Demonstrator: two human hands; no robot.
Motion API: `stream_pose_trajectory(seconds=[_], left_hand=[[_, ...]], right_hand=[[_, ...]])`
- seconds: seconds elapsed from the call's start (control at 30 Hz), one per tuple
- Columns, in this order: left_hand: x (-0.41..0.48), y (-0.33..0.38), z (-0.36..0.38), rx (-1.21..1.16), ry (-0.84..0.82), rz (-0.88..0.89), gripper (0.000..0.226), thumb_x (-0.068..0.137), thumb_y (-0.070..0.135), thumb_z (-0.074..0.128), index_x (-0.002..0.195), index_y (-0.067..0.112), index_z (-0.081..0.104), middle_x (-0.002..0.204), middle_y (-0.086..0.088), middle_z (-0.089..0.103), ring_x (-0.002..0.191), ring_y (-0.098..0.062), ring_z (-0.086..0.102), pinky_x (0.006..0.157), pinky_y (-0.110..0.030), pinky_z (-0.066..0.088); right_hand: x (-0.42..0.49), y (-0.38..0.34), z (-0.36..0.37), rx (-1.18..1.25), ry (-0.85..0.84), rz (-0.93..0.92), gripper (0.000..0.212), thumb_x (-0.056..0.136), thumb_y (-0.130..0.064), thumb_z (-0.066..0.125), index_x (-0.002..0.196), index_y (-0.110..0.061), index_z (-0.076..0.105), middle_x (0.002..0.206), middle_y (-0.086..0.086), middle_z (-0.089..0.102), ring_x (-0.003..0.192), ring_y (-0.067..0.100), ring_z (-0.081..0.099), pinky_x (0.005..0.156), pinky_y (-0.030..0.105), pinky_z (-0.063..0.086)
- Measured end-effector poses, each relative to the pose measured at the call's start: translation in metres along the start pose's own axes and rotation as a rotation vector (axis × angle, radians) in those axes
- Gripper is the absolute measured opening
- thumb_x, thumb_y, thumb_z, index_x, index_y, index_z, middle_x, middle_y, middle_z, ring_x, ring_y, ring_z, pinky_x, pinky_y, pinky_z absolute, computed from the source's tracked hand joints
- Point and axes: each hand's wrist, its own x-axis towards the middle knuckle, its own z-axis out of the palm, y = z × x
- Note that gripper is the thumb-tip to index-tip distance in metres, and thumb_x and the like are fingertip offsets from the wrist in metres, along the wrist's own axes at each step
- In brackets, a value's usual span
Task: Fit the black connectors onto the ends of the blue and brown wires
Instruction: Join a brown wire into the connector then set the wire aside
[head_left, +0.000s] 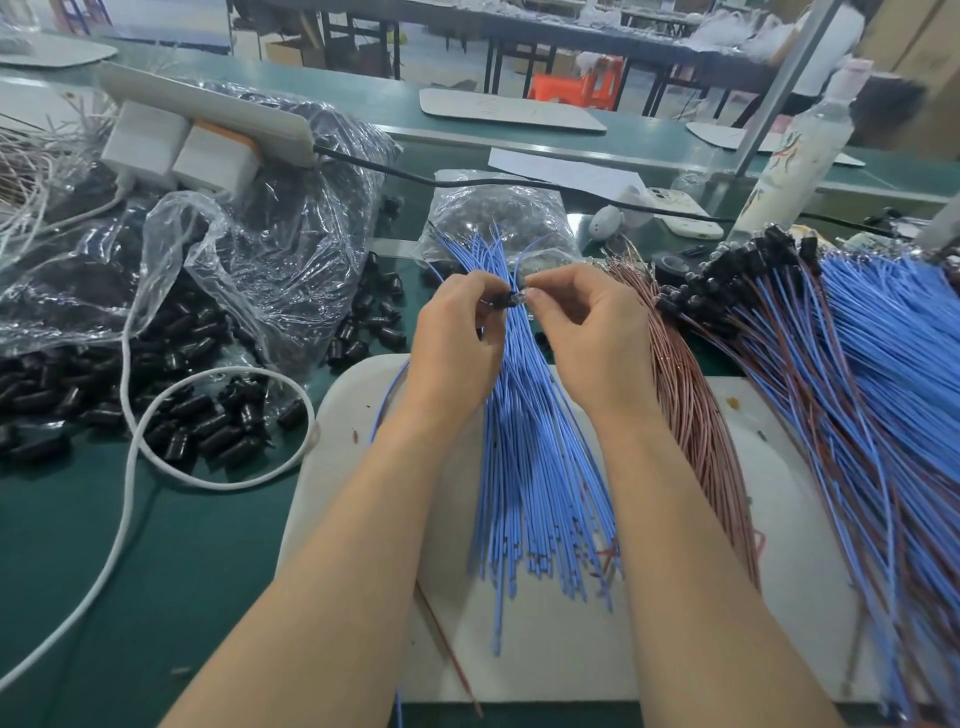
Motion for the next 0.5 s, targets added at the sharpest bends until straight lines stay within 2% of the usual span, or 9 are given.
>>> stream_pose_trajectory(seconds=[0.1, 0.23, 0.37, 0.43, 0.5], left_hand=[[-0.0002, -0.001, -0.0001, 0.039, -0.004, 0.026, 0.024, 0.087, -0.003, 0.053, 0.101, 0.011, 0.066, 0.095, 0.003, 0.059, 0.08, -0.01, 0.055, 0.074, -0.007, 0.04], [-0.0008, -0.0011, 0.0002, 0.061, -0.016, 0.045, 0.023, 0.087, -0.002, 0.054, 0.101, 0.011, 0.066, 0.095, 0.006, 0.057, 0.08, -0.006, 0.053, 0.074, -0.008, 0.04], [-0.0009, -0.0006, 0.0, 0.075, -0.019, 0.047, 0.023, 0.087, -0.003, 0.054, 0.102, 0.011, 0.066, 0.095, 0.007, 0.055, 0.08, -0.005, 0.051, 0.073, -0.002, 0.037], [-0.0018, 0.0008, 0.0001, 0.103, -0.029, 0.063, 0.024, 0.086, -0.003, 0.055, 0.102, 0.01, 0.067, 0.095, 0.005, 0.056, 0.081, -0.007, 0.05, 0.074, -0.006, 0.039], [-0.0025, 0.0021, -0.0002, 0.142, -0.037, 0.084, 0.024, 0.086, -0.003, 0.055, 0.104, 0.008, 0.067, 0.096, 0.002, 0.058, 0.085, -0.012, 0.052, 0.079, -0.019, 0.042]], right_hand=[[-0.0008, -0.0015, -0.0004, -0.005, 0.018, 0.006, 0.008, 0.087, -0.009, 0.066, 0.093, -0.013, 0.07, 0.081, -0.01, 0.067, 0.079, 0.004, 0.065, 0.081, 0.023, 0.054], [-0.0013, -0.0028, -0.0007, -0.005, 0.033, 0.014, 0.007, 0.087, -0.009, 0.066, 0.091, -0.013, 0.071, 0.079, -0.01, 0.067, 0.077, 0.003, 0.065, 0.081, 0.023, 0.053], [-0.0011, -0.0023, 0.0004, -0.047, 0.033, 0.011, 0.007, 0.086, -0.008, 0.067, 0.091, -0.011, 0.072, 0.075, -0.014, 0.064, 0.072, -0.002, 0.062, 0.079, 0.02, 0.053], [-0.0013, -0.0018, 0.0001, -0.079, 0.033, 0.002, 0.007, 0.086, -0.009, 0.067, 0.091, -0.011, 0.072, 0.074, -0.014, 0.063, 0.071, -0.002, 0.062, 0.077, 0.019, 0.052], [-0.002, -0.0014, 0.0001, -0.109, 0.035, -0.005, 0.007, 0.086, -0.009, 0.067, 0.09, -0.011, 0.072, 0.073, -0.013, 0.063, 0.071, 0.0, 0.062, 0.077, 0.02, 0.052]])
